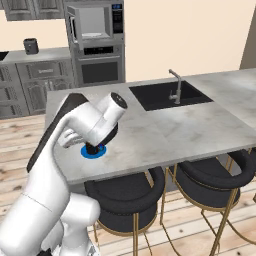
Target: Pick the cup of tea, navigate to the dining table, and place it on the saucer.
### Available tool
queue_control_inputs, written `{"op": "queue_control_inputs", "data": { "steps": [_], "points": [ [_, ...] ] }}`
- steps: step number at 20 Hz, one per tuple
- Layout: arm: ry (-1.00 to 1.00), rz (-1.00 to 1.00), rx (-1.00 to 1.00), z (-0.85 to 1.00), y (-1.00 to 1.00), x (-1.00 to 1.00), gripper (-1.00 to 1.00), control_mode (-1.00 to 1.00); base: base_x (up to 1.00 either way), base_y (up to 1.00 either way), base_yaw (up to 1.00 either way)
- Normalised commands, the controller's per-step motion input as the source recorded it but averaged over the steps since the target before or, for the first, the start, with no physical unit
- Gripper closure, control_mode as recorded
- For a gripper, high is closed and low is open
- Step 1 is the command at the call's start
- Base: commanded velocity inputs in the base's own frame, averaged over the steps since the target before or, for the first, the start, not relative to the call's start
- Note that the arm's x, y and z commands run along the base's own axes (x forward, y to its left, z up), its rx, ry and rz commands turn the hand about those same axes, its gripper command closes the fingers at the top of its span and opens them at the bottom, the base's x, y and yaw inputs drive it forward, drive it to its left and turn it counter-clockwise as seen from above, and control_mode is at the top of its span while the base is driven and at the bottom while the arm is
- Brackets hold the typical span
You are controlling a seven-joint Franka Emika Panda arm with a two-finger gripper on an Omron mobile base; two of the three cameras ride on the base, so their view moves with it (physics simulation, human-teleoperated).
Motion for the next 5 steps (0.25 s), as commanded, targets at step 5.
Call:
{"op": "queue_control_inputs", "data": {
  "steps": [5],
  "points": [
    [0.12, -0.25, -0.05, 0.52, 0.00, -0.87, -1.00, -1.00, 0.00, 0.00, 0.00]
  ]
}}
